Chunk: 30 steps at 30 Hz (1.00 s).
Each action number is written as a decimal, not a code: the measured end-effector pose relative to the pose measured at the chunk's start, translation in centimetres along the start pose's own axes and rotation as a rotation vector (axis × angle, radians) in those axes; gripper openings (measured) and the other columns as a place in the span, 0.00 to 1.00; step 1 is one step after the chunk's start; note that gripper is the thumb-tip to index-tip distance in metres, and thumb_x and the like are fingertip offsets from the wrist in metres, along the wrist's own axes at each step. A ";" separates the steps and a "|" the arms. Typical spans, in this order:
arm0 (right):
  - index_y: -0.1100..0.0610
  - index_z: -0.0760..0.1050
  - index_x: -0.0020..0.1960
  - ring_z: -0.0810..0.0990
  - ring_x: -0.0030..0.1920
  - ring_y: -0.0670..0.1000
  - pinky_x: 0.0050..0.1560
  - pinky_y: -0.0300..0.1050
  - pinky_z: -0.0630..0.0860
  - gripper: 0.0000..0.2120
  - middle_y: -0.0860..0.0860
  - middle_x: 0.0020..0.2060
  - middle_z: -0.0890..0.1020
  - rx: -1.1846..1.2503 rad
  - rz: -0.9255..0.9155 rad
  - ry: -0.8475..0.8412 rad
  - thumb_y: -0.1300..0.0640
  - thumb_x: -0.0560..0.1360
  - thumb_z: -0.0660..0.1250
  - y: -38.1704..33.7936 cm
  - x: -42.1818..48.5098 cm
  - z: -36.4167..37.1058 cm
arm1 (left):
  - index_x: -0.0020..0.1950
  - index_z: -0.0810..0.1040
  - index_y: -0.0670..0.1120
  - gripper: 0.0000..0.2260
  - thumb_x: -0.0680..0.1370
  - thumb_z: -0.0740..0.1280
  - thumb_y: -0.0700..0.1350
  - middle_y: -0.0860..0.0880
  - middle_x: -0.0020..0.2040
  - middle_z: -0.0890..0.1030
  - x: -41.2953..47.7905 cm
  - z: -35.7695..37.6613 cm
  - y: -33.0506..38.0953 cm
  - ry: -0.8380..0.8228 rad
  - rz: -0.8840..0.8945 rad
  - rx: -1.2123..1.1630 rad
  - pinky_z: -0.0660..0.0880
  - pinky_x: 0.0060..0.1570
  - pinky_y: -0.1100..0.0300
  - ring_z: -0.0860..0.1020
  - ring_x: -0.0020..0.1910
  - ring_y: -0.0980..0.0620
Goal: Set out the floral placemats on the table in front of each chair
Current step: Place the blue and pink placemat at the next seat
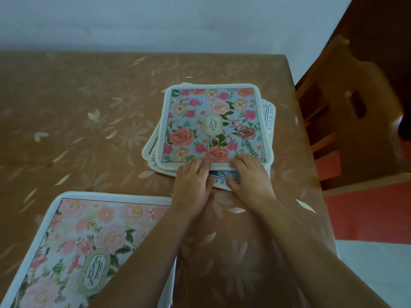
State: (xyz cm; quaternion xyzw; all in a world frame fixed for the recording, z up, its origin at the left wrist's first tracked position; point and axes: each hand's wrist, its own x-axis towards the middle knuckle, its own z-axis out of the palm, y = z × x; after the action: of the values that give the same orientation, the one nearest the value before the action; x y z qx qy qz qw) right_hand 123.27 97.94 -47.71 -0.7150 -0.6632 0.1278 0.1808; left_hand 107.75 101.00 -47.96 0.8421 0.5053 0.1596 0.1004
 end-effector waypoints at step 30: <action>0.65 0.80 0.44 0.79 0.44 0.61 0.43 0.50 0.76 0.09 0.59 0.41 0.82 0.134 -0.130 0.114 0.61 0.66 0.74 1.0 2.1 0.2 | 0.39 0.80 0.38 0.06 0.65 0.72 0.31 0.41 0.37 0.80 3.1 -0.7 -1.4 0.048 0.059 -0.258 0.78 0.36 0.51 0.78 0.37 0.42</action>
State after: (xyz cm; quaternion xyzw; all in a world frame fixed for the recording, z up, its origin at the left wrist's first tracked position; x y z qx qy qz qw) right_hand 124.26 100.04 -48.23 -0.6629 -0.6867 0.1191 0.2736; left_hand 107.74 104.44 -47.24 0.8326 0.4578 0.2465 0.1909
